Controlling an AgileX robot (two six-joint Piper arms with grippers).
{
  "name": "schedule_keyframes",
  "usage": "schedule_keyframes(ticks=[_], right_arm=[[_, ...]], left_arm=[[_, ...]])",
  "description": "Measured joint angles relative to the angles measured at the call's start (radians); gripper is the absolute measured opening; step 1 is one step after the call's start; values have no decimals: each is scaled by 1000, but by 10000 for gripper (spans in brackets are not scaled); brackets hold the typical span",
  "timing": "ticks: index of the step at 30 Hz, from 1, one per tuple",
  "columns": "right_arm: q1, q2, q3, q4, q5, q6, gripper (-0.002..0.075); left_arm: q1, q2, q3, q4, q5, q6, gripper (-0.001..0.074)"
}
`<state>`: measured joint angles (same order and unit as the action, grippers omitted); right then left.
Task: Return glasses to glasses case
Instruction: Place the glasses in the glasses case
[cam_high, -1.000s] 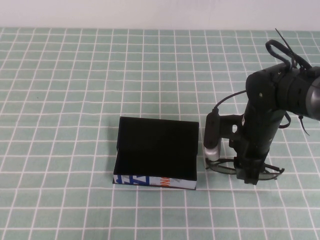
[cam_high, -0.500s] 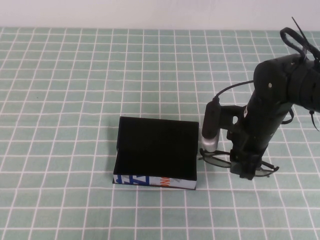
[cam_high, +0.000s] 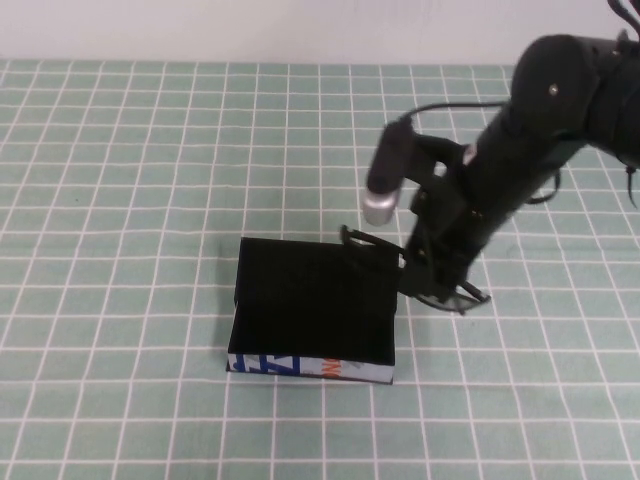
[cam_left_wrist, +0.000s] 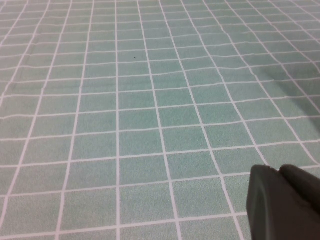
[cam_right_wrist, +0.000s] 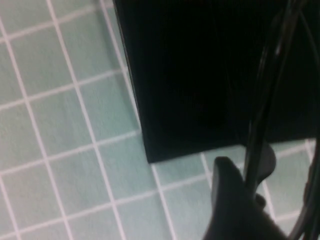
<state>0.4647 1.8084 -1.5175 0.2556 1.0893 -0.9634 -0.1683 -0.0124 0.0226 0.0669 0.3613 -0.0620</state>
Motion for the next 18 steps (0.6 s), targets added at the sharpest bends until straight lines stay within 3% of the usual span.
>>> schedule_keyframes(ticks=[11,18], right_arm=[[137,17,-42,-31,-29,0,279],[163,108,-143,-20,-4,51,279]], left_arm=[[0,0,0,0,0,0,-2],[0,0,0,0,0,0,-2]])
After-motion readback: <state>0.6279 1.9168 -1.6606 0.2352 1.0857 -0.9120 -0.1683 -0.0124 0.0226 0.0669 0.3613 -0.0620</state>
